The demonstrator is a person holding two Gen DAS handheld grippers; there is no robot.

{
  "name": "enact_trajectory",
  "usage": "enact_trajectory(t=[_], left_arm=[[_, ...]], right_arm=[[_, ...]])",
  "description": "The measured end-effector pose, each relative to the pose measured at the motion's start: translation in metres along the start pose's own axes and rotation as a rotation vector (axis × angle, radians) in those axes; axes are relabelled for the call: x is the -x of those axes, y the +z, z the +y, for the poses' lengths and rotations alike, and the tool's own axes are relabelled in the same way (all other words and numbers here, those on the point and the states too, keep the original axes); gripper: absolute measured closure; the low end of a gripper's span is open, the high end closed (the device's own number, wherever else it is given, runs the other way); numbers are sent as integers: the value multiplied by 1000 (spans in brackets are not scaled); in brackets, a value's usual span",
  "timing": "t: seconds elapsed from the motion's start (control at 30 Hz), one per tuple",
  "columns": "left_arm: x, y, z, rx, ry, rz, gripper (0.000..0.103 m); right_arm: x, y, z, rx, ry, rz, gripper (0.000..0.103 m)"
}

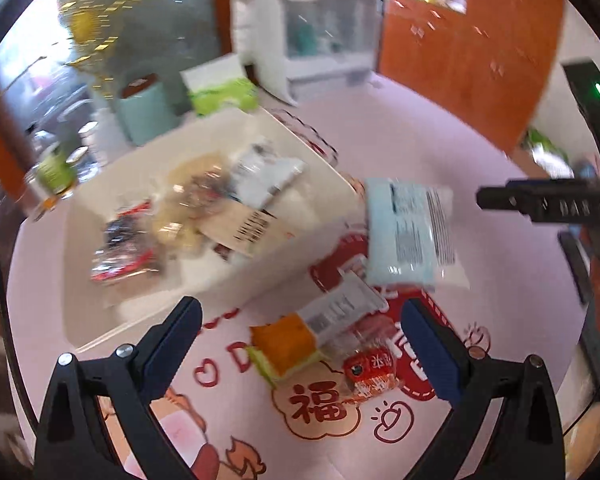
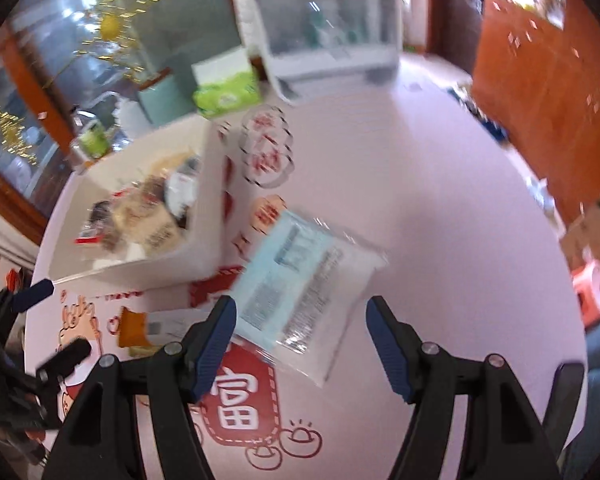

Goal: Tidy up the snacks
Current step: 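Grasp orange-white bar with left tool while right tool grasps blue-white bag, then carry both packets into the white tray and open both tools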

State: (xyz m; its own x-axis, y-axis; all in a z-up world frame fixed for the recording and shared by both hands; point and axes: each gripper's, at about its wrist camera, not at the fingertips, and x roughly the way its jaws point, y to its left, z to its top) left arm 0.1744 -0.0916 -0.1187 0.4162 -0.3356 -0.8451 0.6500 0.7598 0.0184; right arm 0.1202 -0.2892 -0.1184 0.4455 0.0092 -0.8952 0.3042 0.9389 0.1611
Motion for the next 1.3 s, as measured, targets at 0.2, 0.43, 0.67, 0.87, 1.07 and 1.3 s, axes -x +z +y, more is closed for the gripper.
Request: enact_trajectory(t=[0.2,0.43,0.67,0.87,1.07,1.3], left_arm=[[-55,-5,-13,-82,-23,105,8],[-93,-5,-12,-171,-62,190,8],[-121,-5,-11,-208,-108,258,8],[-142,-6,-17,-220,-137,321,15],[-137,7,-16,-161,-165,330,65],[-105,2,-17,-96,-161,285,67]], right_arm=[[-57,-10,-21,-124,20,101,30],[-105,-6,-15,-185,-8,153,30],[-121,0,-5,-179,-11,147,18],[-122,1,-6,-157,10,136,23],[-106,3,-4,-149,84,95,73],[-85,-1,-1,-132,103,43,98]])
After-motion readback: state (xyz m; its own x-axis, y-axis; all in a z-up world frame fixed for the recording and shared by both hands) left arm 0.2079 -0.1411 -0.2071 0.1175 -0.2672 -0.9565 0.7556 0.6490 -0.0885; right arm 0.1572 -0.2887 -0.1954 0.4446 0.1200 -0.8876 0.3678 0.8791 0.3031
